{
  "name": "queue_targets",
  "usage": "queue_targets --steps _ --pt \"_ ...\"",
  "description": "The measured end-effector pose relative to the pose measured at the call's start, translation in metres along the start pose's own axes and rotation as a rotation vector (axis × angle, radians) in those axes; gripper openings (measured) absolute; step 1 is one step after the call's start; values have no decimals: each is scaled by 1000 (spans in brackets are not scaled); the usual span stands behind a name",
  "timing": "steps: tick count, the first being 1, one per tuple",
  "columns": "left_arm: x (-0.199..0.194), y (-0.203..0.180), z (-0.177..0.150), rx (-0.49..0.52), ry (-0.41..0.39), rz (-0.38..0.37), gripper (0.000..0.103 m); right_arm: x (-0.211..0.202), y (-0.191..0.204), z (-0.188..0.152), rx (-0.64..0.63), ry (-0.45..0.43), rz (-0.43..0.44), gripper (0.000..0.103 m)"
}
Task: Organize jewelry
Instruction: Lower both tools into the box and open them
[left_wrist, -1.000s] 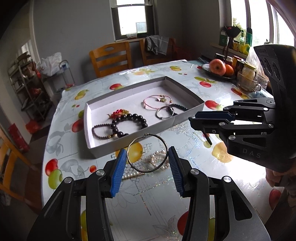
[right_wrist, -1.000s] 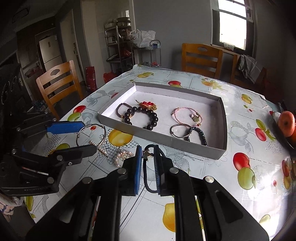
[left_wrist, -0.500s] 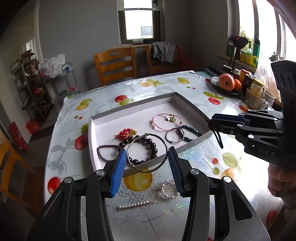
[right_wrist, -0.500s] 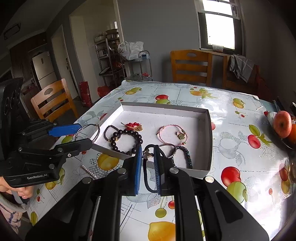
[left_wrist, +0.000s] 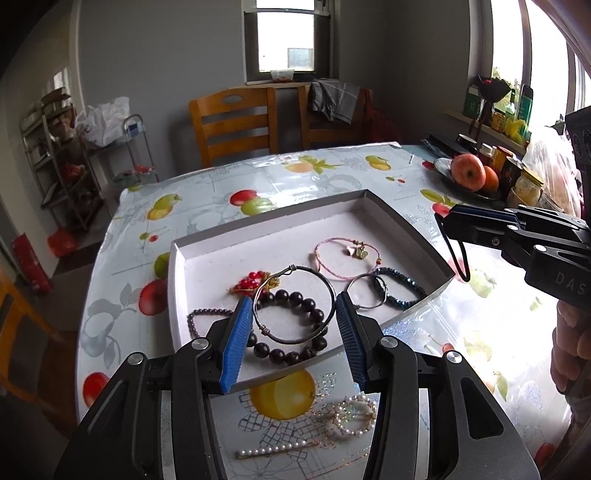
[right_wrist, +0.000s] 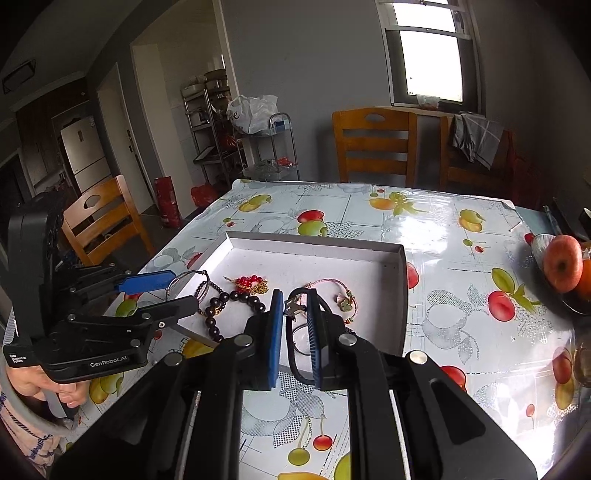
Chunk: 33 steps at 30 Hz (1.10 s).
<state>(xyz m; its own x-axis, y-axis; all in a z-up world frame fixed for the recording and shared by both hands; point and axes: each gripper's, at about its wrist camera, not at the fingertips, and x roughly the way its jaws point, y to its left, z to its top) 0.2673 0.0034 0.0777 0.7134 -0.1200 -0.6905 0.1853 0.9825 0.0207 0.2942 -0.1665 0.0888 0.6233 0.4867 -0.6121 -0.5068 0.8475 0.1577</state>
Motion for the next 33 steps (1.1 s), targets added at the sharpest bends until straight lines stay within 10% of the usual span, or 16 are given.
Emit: queue_targets --steps 33 --pt "67 10 -18 -9 59 55 49 89 -30 -31 13 113 -112 13"
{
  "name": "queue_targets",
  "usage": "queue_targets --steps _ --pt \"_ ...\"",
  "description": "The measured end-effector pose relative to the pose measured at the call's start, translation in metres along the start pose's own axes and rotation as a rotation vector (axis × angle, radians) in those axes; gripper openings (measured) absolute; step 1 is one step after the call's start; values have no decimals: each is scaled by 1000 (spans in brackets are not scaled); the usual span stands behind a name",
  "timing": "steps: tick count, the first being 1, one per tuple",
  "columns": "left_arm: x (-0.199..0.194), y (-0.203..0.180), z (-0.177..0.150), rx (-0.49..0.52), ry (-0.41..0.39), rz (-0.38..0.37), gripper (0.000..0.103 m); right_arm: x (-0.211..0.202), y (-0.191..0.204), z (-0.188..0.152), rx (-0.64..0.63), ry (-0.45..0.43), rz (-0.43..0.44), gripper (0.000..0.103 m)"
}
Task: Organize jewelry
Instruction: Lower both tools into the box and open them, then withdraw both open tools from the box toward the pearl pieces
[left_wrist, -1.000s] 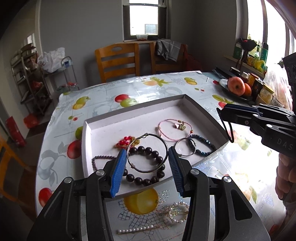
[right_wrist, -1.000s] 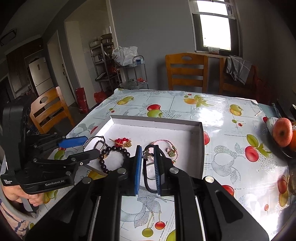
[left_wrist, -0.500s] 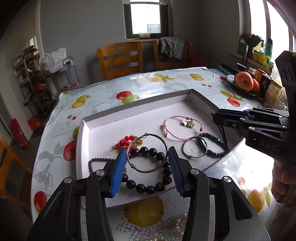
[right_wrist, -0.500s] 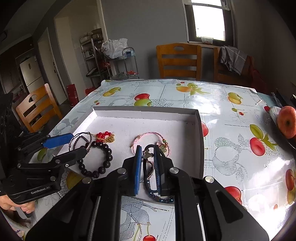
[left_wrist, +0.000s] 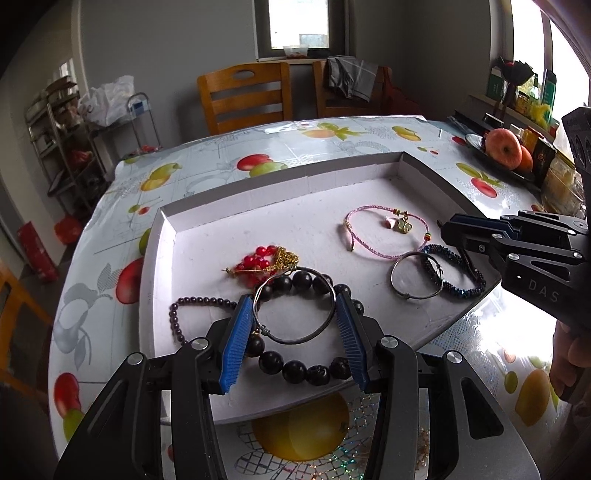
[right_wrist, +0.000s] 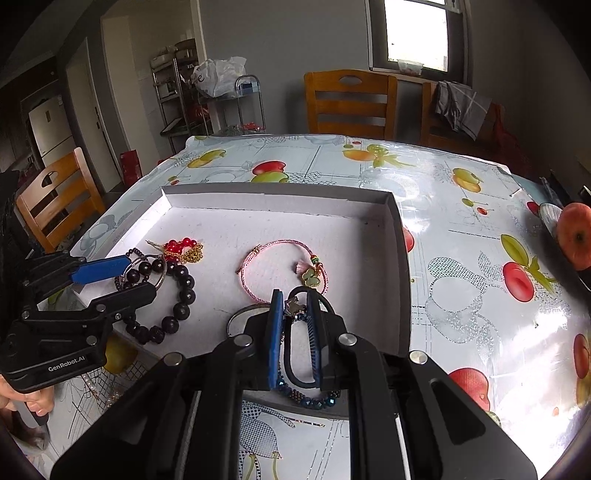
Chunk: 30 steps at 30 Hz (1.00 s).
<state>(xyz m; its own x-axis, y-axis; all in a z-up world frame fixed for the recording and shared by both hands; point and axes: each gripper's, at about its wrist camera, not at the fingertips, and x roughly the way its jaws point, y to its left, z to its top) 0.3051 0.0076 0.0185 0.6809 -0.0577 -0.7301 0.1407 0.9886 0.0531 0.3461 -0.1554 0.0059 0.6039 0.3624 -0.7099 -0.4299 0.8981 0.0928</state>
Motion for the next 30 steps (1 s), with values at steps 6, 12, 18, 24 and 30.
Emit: queue_targets --steps 6,12,18,24,30 --pt "5 -2 -1 6 10 1 49 7 -3 -4 7 16 -3 13" --pt "5 -5 -4 22 1 4 58 11 -5 -8 9 30 5 14" --pt "3 -4 -4 11 -19 -3 70 7 -7 -9 18 15 20 31" --pt "-1 -2 -5 -1 -28 7 71 -1 -8 -10 32 -12 34 39" --pt "-17 3 -6 -13 -72 8 79 -14 -5 -11 29 -47 31 52"
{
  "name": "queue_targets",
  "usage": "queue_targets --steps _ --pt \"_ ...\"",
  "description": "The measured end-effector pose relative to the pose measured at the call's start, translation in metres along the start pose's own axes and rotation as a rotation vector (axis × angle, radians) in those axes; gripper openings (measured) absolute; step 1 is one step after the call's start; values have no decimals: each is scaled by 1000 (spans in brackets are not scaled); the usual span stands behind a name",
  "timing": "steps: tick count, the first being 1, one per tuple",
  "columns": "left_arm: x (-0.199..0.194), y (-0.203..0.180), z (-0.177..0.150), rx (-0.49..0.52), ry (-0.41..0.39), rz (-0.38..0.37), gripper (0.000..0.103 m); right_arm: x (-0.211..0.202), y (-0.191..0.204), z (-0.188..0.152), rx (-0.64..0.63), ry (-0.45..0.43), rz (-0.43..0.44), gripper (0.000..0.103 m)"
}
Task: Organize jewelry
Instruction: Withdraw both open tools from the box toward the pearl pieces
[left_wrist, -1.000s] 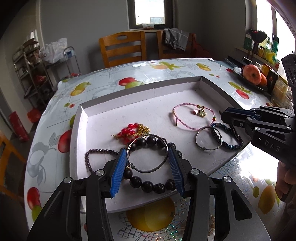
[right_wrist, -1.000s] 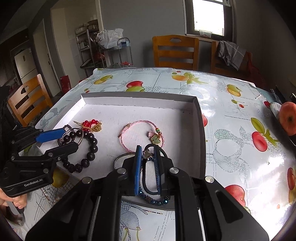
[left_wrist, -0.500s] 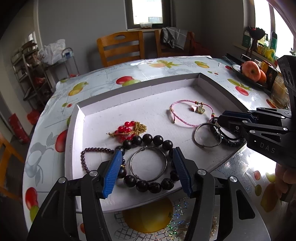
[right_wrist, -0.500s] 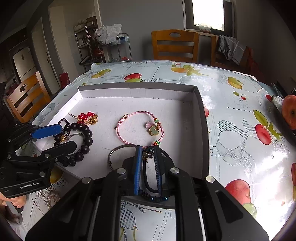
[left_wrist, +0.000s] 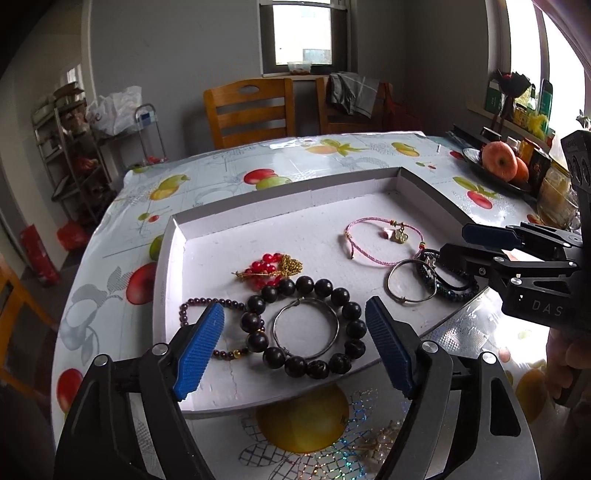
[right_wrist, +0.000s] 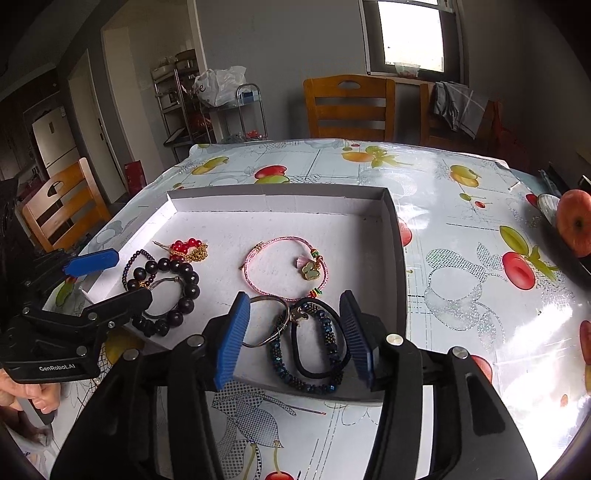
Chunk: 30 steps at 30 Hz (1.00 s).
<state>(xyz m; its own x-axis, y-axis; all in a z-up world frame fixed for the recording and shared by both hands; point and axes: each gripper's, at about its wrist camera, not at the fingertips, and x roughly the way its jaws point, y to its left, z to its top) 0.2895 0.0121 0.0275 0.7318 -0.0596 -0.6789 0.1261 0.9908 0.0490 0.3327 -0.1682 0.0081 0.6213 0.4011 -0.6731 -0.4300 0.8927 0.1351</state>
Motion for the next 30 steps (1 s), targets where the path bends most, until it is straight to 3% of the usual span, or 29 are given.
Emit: queue_targets --steps 17,30 --pt "-29 15 -23 -11 -18 17 80 -27 11 -12 -13 -29 25 65" --pt "-68 37 -58 -42 -6 19 81 -52 39 -36 -67 -24 50 72"
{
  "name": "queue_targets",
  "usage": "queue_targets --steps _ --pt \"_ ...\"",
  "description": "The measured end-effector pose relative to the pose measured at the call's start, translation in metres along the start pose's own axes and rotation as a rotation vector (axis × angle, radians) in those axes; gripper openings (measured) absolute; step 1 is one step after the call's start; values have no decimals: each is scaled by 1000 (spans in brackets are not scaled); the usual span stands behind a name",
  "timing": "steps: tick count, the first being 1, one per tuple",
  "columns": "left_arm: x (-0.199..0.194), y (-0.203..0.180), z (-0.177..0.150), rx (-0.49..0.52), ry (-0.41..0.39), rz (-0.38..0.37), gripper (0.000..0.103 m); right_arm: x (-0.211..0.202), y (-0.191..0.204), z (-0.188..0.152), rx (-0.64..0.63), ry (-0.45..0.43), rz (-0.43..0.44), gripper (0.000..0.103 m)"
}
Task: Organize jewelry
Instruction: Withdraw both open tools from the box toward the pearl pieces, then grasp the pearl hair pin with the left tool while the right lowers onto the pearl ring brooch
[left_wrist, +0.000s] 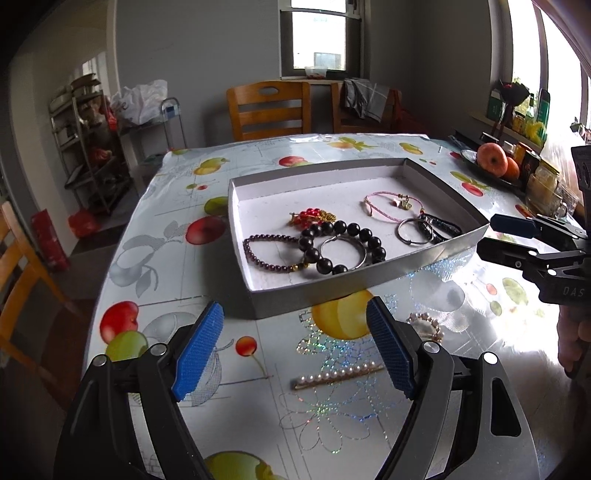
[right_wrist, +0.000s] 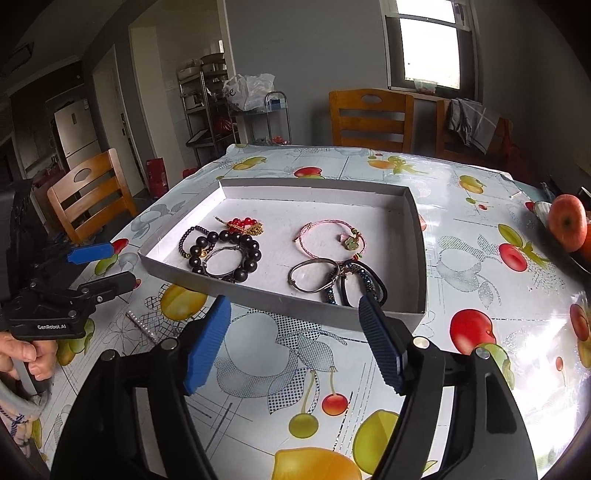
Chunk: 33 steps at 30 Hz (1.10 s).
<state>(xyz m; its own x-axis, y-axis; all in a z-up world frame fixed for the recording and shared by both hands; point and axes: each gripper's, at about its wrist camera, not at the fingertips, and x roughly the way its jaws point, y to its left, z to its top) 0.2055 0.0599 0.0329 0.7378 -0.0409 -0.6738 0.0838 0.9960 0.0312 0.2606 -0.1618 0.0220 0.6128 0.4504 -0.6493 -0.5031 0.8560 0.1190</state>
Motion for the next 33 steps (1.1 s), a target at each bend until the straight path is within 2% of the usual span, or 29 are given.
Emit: queue_targets --steps 9,33 --pt "-10 20 -21 -25 37 12 81 -3 14 -11 -12 22 16 76" --pt "8 20 -43 19 157 -117 81 4 33 -28 -30 92 55 76"
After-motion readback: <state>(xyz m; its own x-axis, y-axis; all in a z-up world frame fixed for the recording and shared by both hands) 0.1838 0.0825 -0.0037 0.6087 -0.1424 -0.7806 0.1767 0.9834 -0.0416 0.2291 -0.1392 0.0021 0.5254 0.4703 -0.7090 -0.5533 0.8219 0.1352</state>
